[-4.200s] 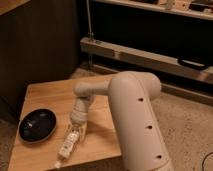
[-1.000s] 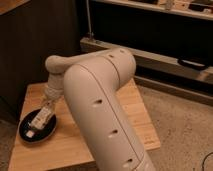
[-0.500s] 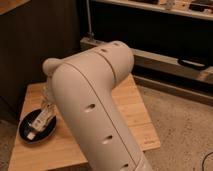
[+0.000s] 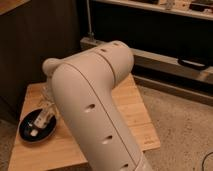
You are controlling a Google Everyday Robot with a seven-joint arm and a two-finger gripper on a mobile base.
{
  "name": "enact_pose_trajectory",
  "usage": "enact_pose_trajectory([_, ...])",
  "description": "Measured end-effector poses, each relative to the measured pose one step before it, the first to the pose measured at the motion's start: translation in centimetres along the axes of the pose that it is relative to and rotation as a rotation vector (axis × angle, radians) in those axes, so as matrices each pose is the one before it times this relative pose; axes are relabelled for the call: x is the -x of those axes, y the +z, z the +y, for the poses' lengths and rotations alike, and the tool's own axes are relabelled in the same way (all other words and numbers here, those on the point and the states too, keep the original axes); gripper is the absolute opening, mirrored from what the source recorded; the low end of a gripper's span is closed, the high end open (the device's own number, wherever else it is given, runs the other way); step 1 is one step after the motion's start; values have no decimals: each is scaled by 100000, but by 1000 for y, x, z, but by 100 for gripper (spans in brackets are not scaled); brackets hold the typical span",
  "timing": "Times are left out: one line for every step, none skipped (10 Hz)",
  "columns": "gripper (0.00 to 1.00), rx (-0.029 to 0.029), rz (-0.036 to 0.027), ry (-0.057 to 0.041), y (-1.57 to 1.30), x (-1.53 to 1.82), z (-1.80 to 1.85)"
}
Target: Place the bottle in the ceramic bowl
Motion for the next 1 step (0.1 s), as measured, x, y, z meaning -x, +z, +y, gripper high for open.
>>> enact_pose_trajectory([80, -125, 60, -31, 74, -24, -3])
